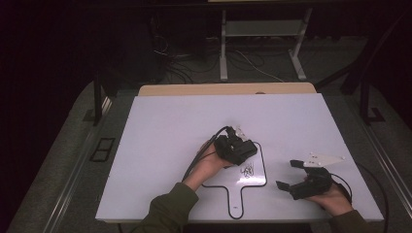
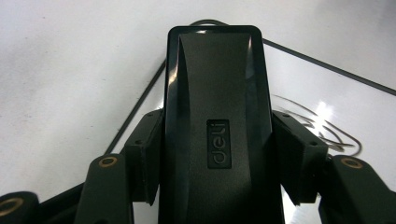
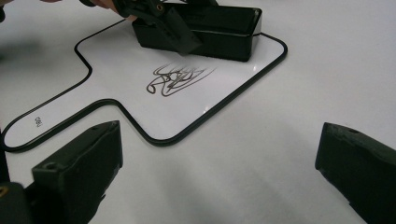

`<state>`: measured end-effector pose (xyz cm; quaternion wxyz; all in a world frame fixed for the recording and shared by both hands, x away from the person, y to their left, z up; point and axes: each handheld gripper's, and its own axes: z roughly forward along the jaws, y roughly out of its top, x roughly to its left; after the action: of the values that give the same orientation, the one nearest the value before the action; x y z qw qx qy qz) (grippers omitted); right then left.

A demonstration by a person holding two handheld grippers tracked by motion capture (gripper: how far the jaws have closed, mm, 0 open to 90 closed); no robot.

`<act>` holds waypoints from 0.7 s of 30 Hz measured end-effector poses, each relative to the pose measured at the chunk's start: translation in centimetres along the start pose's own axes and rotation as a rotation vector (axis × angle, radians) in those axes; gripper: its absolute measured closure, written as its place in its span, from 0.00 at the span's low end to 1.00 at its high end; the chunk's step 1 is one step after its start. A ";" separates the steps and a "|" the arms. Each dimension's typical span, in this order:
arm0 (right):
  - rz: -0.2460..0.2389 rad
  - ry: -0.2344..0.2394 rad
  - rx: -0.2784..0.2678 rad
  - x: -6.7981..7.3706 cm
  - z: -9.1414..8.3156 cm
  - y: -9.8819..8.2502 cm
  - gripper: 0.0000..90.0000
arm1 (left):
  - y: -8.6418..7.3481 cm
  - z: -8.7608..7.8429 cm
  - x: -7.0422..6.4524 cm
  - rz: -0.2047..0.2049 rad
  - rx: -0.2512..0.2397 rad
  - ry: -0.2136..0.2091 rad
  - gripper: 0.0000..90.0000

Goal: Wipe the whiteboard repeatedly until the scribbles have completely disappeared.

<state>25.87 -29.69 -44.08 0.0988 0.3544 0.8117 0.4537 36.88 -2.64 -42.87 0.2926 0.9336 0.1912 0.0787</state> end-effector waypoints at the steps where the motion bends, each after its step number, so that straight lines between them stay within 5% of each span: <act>1: 0.001 0.000 0.000 0.0 0.0 0.0 0.00 | 0.0 0.0 -0.3 -0.003 -0.001 -0.007 0.44; 7: 0.001 0.000 0.001 0.0 0.0 0.0 0.00 | 0.3 0.1 -1.9 0.048 0.007 -0.030 0.44; 11: -0.001 -0.001 -0.003 0.0 -0.1 0.0 0.00 | 0.2 0.2 -3.5 0.008 -0.016 -0.058 0.44; 14: -0.002 0.000 -0.005 0.0 -0.1 0.0 0.00 | 0.1 0.0 -4.6 0.032 -0.012 -0.073 0.44; 21: -0.004 0.000 -0.005 0.1 -0.1 0.1 0.00 | 0.0 0.0 -4.3 0.030 -0.020 -0.065 0.44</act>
<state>25.78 -29.71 -43.94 0.1008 0.3525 0.8114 0.4553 33.00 -4.39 -43.04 0.3068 0.9355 0.1666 0.0548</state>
